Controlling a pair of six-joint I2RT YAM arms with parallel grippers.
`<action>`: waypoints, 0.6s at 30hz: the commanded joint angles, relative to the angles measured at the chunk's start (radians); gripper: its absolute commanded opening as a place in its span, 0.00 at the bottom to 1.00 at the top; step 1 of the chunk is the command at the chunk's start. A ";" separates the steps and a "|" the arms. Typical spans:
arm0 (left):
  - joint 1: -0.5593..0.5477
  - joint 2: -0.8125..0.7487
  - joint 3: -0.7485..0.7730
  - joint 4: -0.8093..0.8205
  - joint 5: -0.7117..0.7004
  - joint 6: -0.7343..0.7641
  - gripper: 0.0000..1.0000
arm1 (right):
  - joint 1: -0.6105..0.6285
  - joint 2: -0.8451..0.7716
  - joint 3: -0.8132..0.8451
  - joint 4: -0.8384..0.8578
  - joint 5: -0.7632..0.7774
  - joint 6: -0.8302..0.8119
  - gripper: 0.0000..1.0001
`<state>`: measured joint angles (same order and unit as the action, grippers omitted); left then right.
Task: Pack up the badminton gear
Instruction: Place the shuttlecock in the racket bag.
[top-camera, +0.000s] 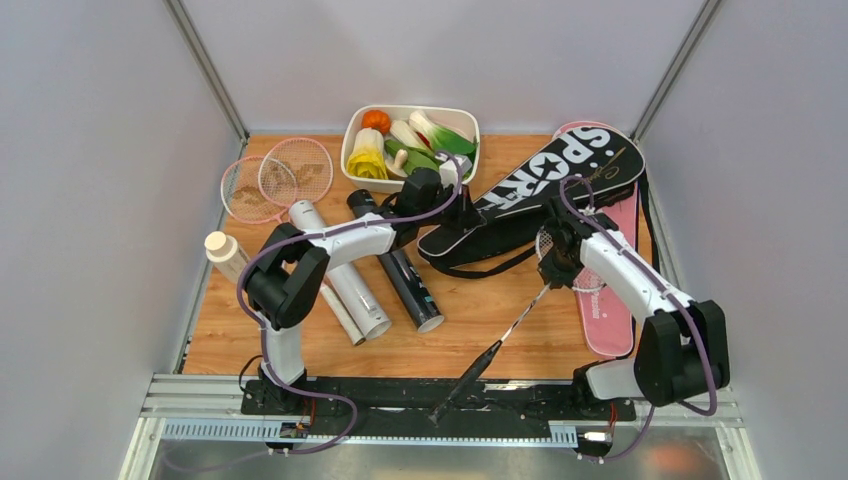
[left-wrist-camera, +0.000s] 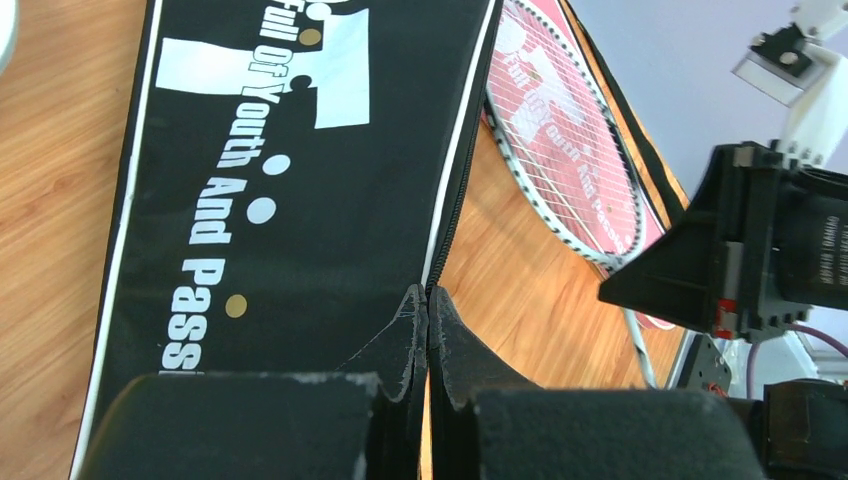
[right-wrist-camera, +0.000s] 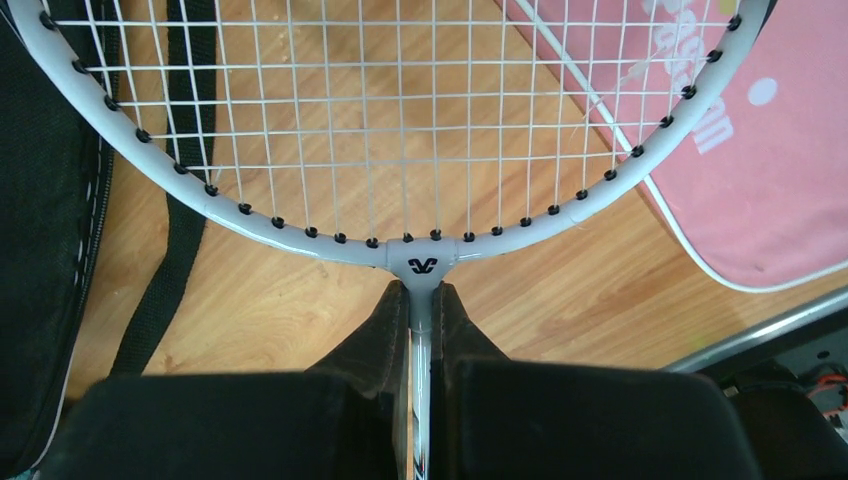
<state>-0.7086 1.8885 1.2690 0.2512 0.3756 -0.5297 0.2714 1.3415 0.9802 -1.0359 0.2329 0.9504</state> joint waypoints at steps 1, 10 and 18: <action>-0.010 -0.067 0.008 0.066 0.043 -0.011 0.00 | -0.008 0.060 0.029 0.100 -0.022 -0.031 0.00; -0.023 -0.062 -0.057 0.112 0.097 0.006 0.00 | -0.013 0.202 0.165 0.127 0.035 -0.051 0.00; -0.024 -0.050 -0.081 0.156 0.159 0.010 0.00 | -0.065 0.225 0.209 0.212 0.007 -0.138 0.00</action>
<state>-0.7265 1.8805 1.1843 0.3183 0.4641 -0.5293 0.2481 1.5776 1.1347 -0.9092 0.2592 0.8864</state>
